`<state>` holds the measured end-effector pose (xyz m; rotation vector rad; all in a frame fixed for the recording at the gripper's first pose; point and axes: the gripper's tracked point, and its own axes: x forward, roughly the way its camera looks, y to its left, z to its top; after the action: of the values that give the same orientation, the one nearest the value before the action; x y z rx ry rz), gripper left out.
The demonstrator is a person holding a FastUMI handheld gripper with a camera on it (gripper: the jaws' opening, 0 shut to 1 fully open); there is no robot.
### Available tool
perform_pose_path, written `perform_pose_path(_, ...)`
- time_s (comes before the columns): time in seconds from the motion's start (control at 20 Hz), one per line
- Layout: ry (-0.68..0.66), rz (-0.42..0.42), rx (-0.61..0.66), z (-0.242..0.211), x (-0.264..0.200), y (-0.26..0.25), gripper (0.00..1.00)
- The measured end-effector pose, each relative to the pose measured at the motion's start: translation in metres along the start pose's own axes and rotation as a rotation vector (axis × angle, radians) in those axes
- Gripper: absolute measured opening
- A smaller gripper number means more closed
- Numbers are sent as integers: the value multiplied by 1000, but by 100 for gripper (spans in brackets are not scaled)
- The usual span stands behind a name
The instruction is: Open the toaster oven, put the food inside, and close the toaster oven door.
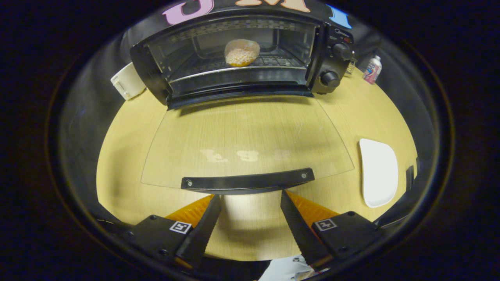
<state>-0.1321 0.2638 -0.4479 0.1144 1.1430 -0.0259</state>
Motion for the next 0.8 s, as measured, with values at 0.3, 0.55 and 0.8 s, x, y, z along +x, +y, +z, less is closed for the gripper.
perform_pose_path(0.3,-27,30,-29,16,-23,3,97)
perform_pose_path(0.55,-66,58,-18,38,-43,2,97)
perform_pose_path(0.8,-136,94,17,75,-60,12,97)
